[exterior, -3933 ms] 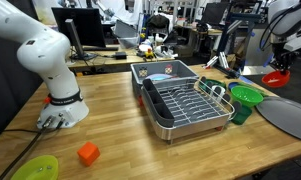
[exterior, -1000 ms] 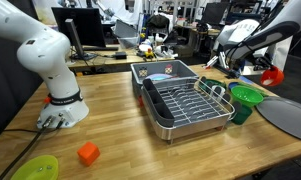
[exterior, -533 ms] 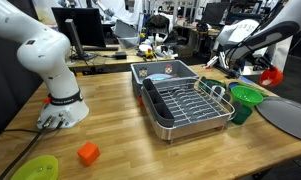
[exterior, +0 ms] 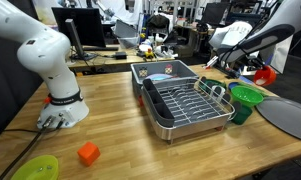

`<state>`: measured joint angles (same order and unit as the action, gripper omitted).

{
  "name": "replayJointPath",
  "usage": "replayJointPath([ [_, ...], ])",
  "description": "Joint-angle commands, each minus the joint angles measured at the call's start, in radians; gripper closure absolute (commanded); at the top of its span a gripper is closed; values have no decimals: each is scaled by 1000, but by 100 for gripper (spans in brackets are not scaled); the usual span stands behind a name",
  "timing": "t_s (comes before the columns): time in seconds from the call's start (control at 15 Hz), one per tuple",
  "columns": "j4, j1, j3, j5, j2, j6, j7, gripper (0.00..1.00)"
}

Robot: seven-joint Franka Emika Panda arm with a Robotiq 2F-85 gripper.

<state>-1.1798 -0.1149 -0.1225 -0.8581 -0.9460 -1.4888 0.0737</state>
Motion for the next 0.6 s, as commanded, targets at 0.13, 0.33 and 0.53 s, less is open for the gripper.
replayJointPath([
  [0.13, 6, -19, 13, -102, -35, 16, 44, 98],
  [0.33, 16, -29, 13, -145, -63, 22, 55, 98],
  [0.53, 24, -34, 13, -189, -88, 38, 74, 98],
])
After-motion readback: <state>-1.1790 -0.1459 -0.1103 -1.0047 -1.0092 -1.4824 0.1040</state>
